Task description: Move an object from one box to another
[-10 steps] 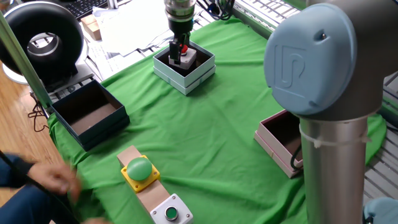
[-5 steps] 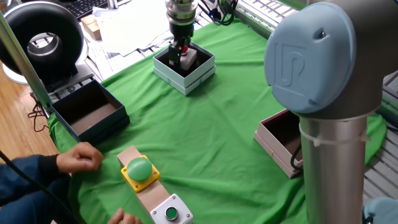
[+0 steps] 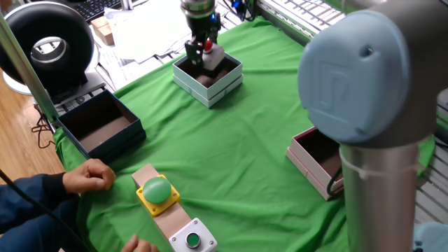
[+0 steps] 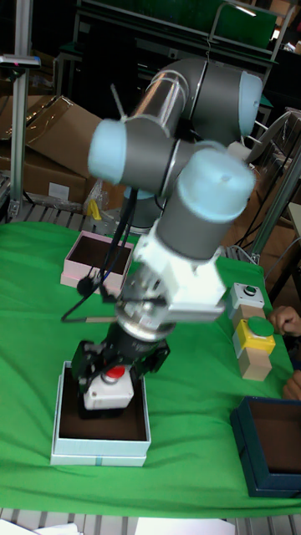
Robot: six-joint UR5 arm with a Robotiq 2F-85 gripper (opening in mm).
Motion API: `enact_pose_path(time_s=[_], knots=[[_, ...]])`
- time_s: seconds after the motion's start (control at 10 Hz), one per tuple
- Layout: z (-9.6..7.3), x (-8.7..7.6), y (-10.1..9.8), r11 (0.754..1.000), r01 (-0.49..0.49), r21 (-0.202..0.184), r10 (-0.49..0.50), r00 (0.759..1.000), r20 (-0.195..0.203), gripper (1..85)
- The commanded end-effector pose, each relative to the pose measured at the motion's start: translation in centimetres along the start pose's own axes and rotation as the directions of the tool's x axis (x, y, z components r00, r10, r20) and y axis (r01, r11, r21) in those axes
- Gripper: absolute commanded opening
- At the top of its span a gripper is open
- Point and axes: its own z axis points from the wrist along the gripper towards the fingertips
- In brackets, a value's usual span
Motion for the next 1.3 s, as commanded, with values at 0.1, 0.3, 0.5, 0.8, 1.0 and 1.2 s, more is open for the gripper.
enact_pose_path(time_s=[0.1, 0.3, 0.5, 0.8, 1.0, 1.2], knots=[[-5.3, 5.9, 0.2, 0.999, -0.003, 0.052, 0.006, 0.998, -0.056, 1.3], [-6.5, 10.1, 1.0, 0.999, -0.025, 0.044, 0.03, 0.993, -0.116, 1.3], [-7.2, 14.1, 2.5, 0.998, -0.07, 0.003, 0.07, 0.987, -0.147, 1.3], [-6.7, 16.5, 3.3, 0.991, -0.115, -0.067, 0.104, 0.983, -0.15, 1.3], [-6.7, 17.4, 3.8, 0.987, -0.142, -0.076, 0.129, 0.979, -0.16, 1.3], [-6.5, 19.7, 4.9, 0.98, -0.174, -0.1, 0.149, 0.964, -0.222, 1.3]])
